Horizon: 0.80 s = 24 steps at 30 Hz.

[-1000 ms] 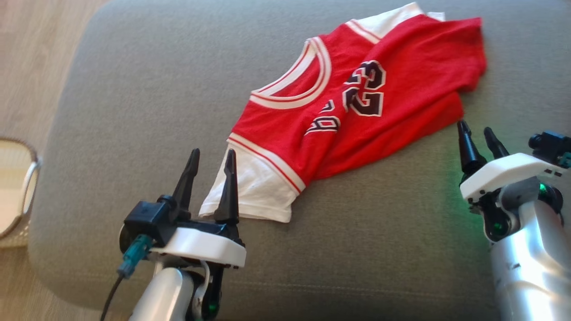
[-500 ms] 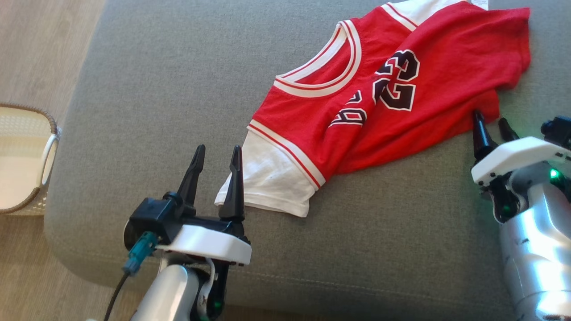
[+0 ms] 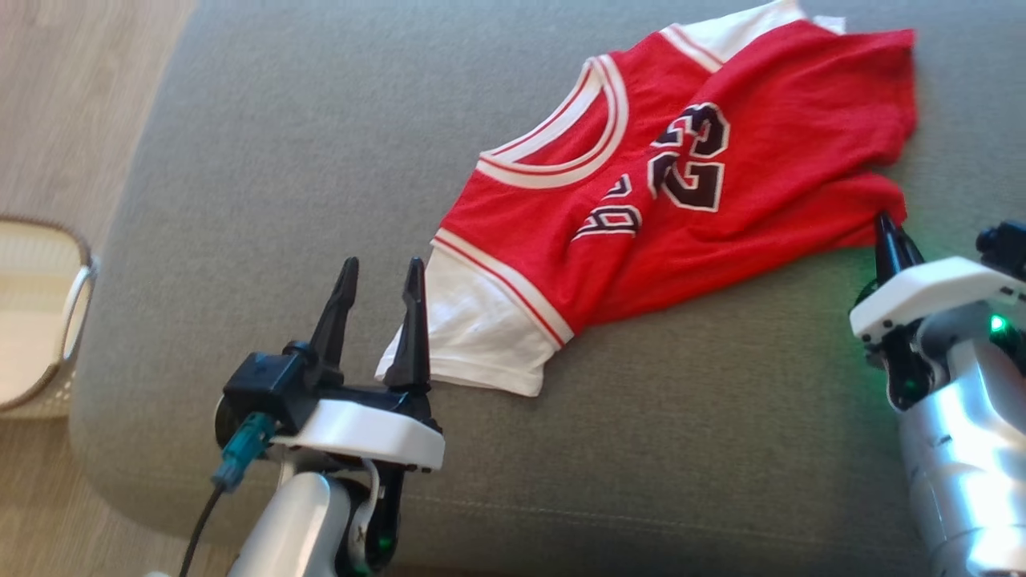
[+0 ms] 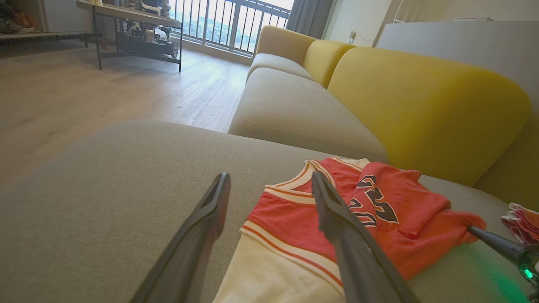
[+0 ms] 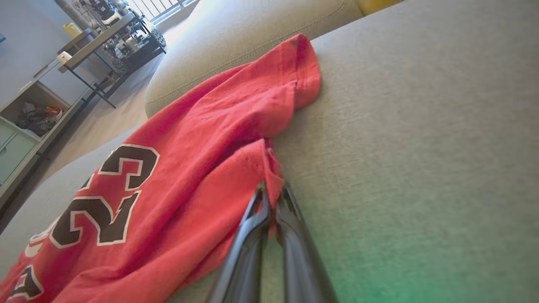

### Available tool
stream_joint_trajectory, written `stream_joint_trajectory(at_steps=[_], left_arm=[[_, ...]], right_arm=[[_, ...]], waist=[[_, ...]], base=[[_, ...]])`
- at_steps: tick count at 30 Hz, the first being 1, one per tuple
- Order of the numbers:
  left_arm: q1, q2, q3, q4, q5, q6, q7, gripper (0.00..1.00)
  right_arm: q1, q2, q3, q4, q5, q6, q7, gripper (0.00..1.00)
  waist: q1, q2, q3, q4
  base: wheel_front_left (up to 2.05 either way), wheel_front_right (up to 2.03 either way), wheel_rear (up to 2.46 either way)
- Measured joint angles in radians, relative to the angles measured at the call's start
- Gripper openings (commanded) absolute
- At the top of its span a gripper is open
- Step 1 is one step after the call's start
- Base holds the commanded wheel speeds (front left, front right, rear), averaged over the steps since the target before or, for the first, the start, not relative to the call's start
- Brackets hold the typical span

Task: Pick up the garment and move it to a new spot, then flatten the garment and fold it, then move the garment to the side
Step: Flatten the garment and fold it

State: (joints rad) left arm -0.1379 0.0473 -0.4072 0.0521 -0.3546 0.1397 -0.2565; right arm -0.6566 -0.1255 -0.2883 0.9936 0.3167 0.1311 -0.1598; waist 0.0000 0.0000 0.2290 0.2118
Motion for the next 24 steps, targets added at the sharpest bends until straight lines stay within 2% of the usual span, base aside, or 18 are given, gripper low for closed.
stream_joint_trajectory(at_steps=[8,15,16,17,18,20,24], left_arm=[[0.019,0.0,0.031,0.006,0.0,-0.015,0.0,1.0],[0.056,0.0,0.038,0.007,-0.01,-0.017,0.0,1.0],[0.058,0.0,0.04,0.007,-0.011,-0.017,0.0,1.0],[0.059,0.0,0.04,0.007,-0.011,-0.017,0.0,1.0],[0.059,0.0,0.039,0.007,-0.011,-0.018,0.0,1.0],[0.06,0.0,0.039,0.007,-0.011,-0.024,0.0,1.0],[0.073,0.0,0.04,0.02,-0.01,-0.027,0.0,1.0]], right_arm=[[0.089,0.007,-0.049,-0.074,0.001,0.0,0.038,0.0],[0.219,0.025,-0.188,-0.231,-0.087,0.0,0.157,0.0],[0.239,0.034,-0.2,-0.252,-0.099,0.0,0.185,0.26],[0.256,0.046,-0.215,-0.269,-0.107,0.0,0.209,0.48],[0.273,0.057,-0.223,-0.287,-0.13,0.0,0.229,0.98],[0.304,0.075,-0.239,-0.336,-0.163,0.0,0.24,1.0],[0.333,0.078,-0.142,-0.484,-0.207,0.0,0.186,1.0]], waist=[[-0.0001,0.0,-0.063,-0.074],[-0.0001,0.0,-0.121,-0.131],[-0.0001,0.0,-0.126,-0.138],[-0.0001,0.0,-0.13,-0.143],[-0.0001,0.0,-0.134,-0.147],[-0.0001,0.0,-0.137,-0.153],[-0.0001,0.0,-0.142,-0.164]], base=[[0.0,0.0,0.0],[0.0,0.0,0.0],[0.0,0.0,0.0],[0.0,0.0,0.0],[0.0,0.0,0.0],[0.0,0.0,0.0],[0.0,0.0,0.0]])
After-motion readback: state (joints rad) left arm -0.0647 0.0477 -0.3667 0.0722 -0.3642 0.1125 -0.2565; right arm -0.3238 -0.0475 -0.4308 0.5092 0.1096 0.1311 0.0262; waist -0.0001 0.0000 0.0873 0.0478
